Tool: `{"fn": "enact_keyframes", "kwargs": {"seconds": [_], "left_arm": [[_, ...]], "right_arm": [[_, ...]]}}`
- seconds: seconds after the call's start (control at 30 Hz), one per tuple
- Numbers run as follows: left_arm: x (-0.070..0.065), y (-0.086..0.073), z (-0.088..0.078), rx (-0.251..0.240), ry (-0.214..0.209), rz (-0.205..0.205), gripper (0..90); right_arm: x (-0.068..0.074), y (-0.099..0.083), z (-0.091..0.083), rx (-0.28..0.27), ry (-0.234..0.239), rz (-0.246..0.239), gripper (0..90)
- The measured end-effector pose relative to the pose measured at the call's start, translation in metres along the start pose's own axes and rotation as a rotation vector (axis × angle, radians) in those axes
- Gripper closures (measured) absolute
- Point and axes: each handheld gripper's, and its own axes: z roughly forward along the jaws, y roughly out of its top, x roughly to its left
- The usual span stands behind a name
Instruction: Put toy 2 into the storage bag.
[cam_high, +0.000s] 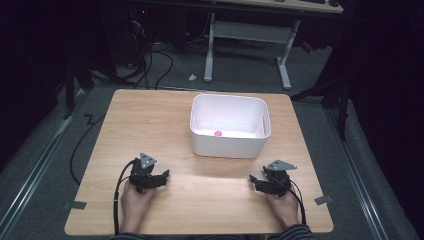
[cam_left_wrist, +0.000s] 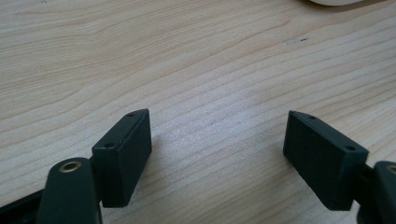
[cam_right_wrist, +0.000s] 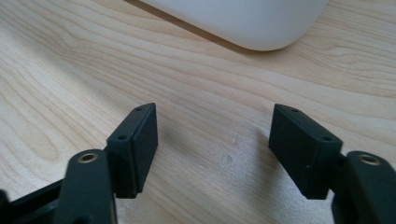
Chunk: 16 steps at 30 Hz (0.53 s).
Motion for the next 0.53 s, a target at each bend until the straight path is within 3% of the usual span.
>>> {"fn": "enact_keyframes", "kwargs": {"seconds": [0.53], "left_arm": [[-0.0002, 0.0, -0.0001, 0.001, 0.001, 0.001, 23.8]], "right_arm": [[0.0001, 0.0001, 0.0002, 0.007, 0.001, 0.003, 27.3]]}}
